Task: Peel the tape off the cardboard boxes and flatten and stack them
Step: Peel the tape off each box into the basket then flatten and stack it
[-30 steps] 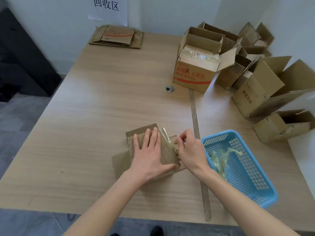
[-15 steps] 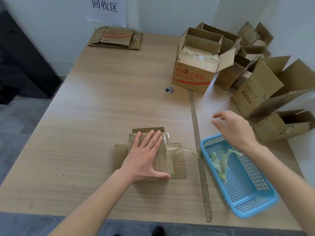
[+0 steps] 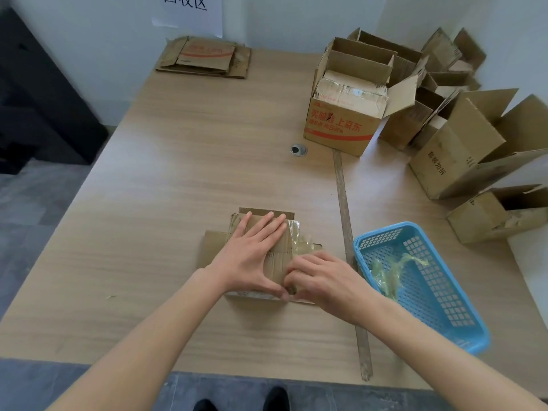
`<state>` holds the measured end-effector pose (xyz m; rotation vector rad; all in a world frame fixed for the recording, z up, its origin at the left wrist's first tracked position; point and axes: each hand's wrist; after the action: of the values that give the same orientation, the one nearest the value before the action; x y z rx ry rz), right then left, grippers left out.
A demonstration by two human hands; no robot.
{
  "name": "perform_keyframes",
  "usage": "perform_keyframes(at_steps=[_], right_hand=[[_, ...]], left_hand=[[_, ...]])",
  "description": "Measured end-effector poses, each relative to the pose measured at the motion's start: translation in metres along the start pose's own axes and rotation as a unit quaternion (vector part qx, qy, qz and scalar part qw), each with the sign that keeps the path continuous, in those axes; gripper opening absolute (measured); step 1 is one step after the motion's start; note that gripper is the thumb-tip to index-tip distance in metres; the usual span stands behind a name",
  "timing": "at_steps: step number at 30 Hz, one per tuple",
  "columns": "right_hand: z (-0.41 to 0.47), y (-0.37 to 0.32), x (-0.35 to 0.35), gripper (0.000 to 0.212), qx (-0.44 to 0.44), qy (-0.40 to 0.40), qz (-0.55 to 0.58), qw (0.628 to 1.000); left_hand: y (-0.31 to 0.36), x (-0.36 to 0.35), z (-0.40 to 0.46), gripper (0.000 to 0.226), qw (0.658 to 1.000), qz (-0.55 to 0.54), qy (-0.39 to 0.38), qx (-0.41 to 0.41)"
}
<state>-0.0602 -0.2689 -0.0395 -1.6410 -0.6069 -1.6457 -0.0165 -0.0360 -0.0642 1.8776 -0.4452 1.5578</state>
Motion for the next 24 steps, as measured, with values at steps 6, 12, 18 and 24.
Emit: perform_keyframes(at_steps=[6,12,18,24], right_hand=[[0.016,0.002,0.009,0.009,0.019,-0.055,-0.035,0.998],[0.016,0.006,0.009,0.009,0.049,-0.041,-0.054,0.997],[-0.006,0.018,0.014,0.013,0.091,-0.046,-0.064,0.993],[-0.068,0.022,0.004,0.028,-0.203,0.040,0.112,0.972]], left_hand=[[-0.008,0.001,0.001,0.152,0.999,-0.012,-0.023,-0.025],[-0.009,0.002,0.002,0.148,1.000,-0.026,-0.008,-0.011],[-0.014,0.007,0.000,0.146,0.999,-0.027,-0.009,0.028],[-0.016,0.009,0.005,0.150,0.998,-0.030,-0.012,0.060]])
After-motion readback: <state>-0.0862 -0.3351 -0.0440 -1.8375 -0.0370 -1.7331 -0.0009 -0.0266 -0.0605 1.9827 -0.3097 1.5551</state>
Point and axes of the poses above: each hand's wrist, its own z-axis towards the middle knuckle, its own x-axis out of the back of the hand, y = z × x, and after that the axes turned 4 degrees about -x, right-handed
